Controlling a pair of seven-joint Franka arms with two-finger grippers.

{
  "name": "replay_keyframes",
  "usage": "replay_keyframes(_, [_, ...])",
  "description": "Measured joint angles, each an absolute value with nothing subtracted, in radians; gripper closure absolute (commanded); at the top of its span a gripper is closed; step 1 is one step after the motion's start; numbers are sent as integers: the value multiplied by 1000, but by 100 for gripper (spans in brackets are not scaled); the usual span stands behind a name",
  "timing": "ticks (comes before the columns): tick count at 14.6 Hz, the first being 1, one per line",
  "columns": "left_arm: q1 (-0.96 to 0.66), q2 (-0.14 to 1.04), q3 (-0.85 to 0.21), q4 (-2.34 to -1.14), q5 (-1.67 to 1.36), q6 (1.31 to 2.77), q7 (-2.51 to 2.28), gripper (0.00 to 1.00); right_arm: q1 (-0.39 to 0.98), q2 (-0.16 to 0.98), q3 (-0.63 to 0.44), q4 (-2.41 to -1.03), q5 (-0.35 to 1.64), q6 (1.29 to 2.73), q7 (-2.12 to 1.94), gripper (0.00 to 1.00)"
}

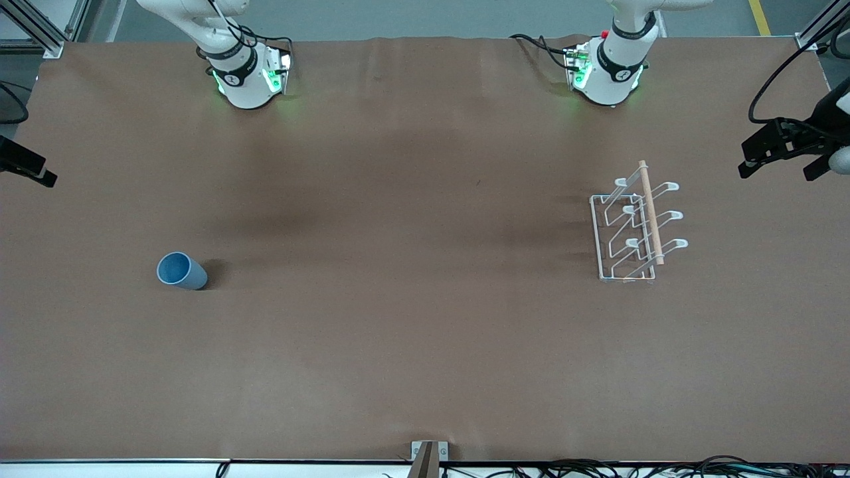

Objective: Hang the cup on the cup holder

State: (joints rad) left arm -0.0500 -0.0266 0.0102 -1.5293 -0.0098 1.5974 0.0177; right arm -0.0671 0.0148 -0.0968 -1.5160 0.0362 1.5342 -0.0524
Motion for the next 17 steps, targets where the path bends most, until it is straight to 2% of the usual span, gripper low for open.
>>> replay_keyframes(17, [-50,-26,15,-1522,-10,1546,19,0,-67,40,-98,-1515,36,1558,-67,0])
